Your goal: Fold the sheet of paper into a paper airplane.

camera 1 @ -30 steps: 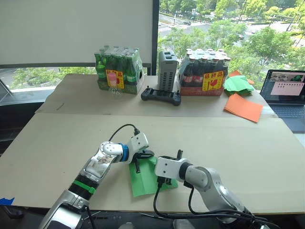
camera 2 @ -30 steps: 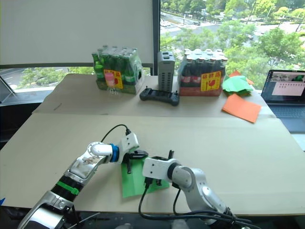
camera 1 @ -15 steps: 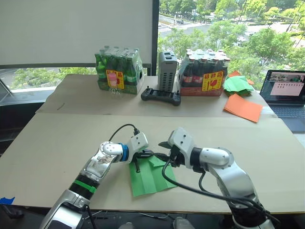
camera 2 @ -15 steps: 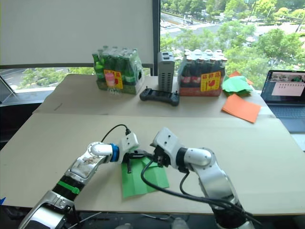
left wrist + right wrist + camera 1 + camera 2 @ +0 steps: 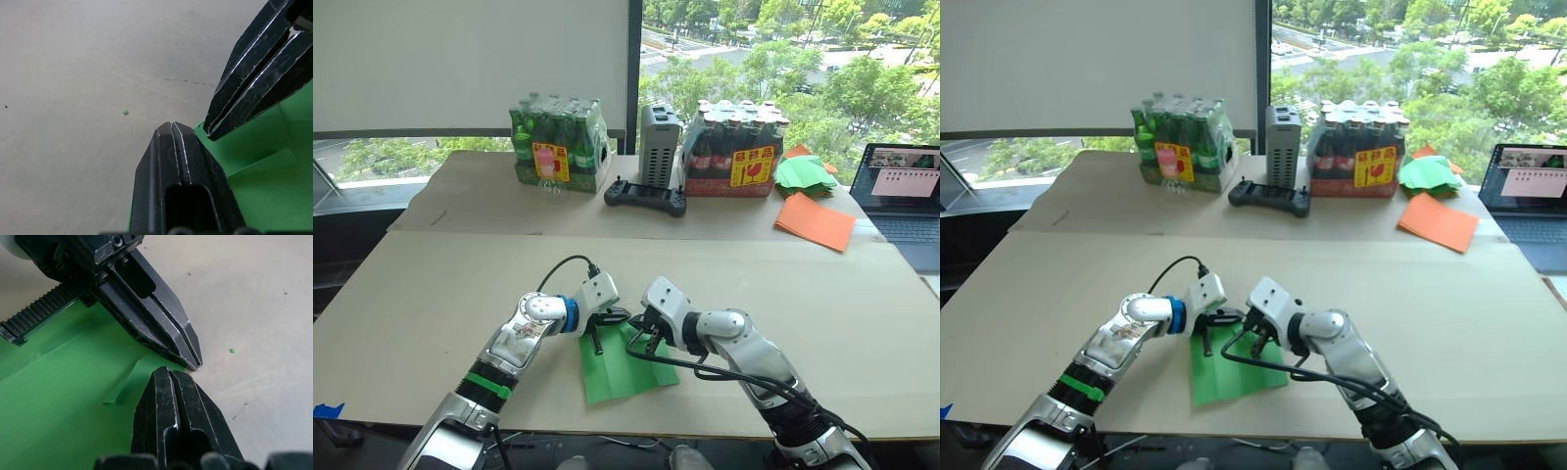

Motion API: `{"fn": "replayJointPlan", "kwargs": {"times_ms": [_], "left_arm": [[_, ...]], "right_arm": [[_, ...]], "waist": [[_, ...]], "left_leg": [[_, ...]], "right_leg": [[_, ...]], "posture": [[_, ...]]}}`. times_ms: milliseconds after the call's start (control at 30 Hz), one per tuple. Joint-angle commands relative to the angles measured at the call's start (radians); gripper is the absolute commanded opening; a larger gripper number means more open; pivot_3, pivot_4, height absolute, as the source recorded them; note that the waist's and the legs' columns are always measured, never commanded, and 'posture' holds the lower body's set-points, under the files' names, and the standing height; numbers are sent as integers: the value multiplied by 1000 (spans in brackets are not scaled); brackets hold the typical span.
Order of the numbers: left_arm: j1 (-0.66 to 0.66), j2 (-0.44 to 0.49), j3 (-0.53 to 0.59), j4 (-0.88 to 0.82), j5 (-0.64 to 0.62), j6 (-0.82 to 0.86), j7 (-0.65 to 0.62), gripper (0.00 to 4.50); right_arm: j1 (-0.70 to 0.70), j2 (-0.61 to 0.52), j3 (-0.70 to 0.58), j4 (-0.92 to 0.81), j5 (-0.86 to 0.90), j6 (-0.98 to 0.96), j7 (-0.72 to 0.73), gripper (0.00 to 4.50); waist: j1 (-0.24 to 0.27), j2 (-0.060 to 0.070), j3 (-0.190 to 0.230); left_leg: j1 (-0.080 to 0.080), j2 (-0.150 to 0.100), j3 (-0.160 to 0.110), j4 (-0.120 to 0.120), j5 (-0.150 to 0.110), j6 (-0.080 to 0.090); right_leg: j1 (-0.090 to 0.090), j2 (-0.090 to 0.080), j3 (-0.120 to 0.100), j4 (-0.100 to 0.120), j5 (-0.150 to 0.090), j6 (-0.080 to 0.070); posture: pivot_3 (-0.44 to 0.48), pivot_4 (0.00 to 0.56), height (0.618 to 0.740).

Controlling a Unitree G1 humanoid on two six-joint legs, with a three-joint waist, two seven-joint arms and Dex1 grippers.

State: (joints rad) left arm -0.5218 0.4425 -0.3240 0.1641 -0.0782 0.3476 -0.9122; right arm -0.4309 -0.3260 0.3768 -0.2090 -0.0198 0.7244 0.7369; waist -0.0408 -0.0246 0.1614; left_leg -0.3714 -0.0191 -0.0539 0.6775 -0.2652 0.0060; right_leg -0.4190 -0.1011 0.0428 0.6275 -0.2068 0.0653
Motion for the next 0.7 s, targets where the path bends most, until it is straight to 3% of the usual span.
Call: {"fn": "replayJointPlan", "kwargs": {"times_ms": [33, 233, 700], "left_arm": [[27, 12, -13, 12, 31, 33, 9, 0], [31, 14, -12, 4, 31, 36, 10, 0], [34, 13, -17, 5, 32, 30, 5, 0]], "right_arm": [[-17, -4, 12, 8, 1, -28, -8, 20], [-16, -12, 9, 60, 2, 7, -31, 20], [84, -82, 9, -31, 27, 75, -27, 20]], "waist": [[-1, 0, 0], [-2, 0, 0], [0, 0, -1]], "left_leg": [[0, 0, 0, 0, 0, 0], [0, 0, 0, 0, 0, 0], [1, 0, 0, 0, 0, 0]], "right_leg": [[0, 0, 0, 0, 0, 0], [0, 0, 0, 0, 0, 0], [1, 0, 0, 0, 0, 0]], "posture": [[0, 150, 740], [0, 150, 740], [0, 150, 740]]}}
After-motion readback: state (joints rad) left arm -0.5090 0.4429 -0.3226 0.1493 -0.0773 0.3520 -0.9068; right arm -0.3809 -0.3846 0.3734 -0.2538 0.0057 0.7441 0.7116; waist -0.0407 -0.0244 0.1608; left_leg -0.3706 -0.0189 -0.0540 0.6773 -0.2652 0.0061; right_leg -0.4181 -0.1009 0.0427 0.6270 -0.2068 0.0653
